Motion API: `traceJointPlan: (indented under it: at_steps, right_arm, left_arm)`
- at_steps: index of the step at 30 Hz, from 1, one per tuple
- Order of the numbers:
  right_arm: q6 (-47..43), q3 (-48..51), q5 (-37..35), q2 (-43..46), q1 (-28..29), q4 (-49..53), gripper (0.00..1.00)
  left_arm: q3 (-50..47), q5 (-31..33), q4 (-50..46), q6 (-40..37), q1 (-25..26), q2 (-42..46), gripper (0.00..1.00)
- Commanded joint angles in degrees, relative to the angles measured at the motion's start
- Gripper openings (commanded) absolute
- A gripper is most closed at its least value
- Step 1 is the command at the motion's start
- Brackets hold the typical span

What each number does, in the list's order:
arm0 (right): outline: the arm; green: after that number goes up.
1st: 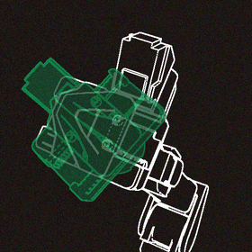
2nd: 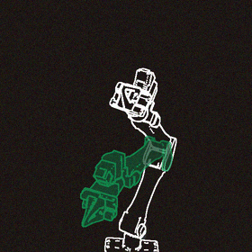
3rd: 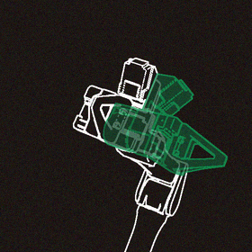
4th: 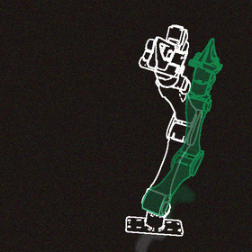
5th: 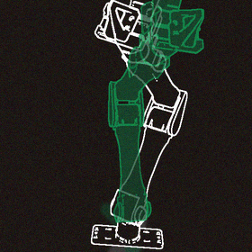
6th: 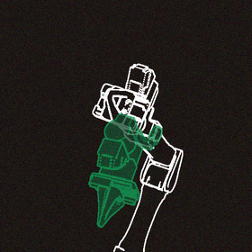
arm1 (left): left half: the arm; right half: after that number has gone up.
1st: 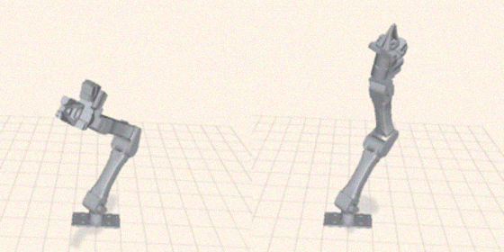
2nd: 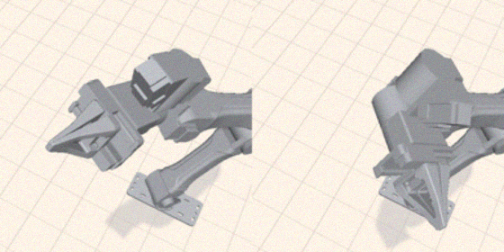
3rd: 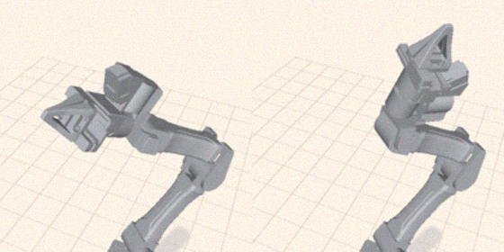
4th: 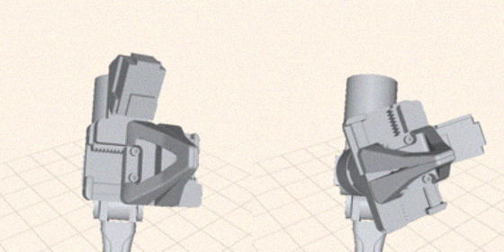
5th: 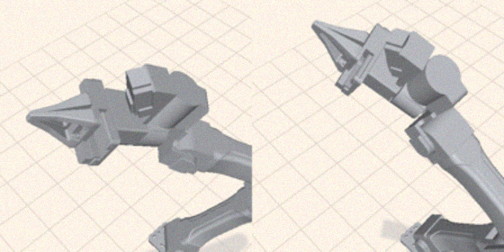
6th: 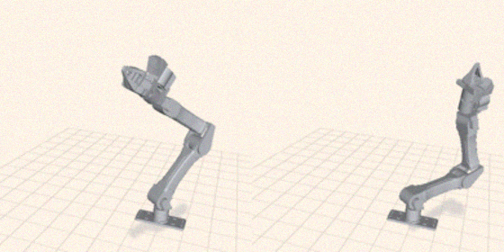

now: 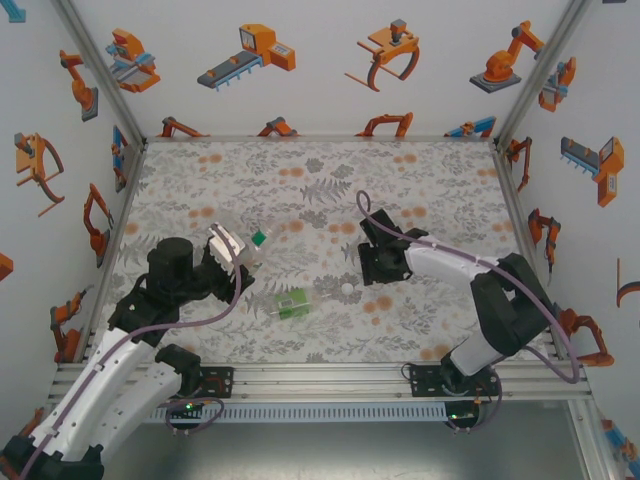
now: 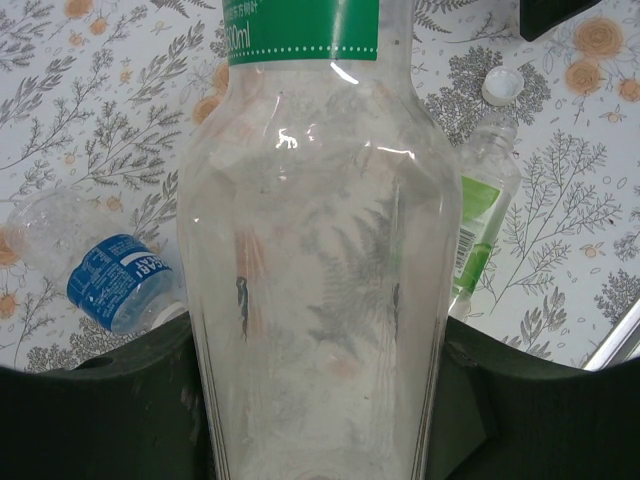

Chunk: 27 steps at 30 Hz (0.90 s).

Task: Screw on the bottle caps

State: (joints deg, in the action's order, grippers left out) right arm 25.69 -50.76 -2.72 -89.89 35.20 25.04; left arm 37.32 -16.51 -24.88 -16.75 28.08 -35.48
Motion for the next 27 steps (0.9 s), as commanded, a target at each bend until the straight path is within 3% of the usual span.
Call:
traceJointPlan:
  at_steps: [1,8,27]
  right_arm:
    - [1.3,-2.5,-2.4,-1.5,1.3,0.6,0.49]
    - [1.3,-3.9,-5.4,-2.5,2.6,2.3,0.49]
    - [1.3,-5.7,-4.2,-4.9,2.9,3.8,0.48]
  left_arm:
    - [0.3,-1.1,1.3,-0.5,-0.1,1.0,0.04]
    - [0.3,-1.7,1.4,-0.6,-0.2,1.3,0.04]
    - [1.2,-3.1,0.5,-0.6,-0.1,-0.4,0.04]
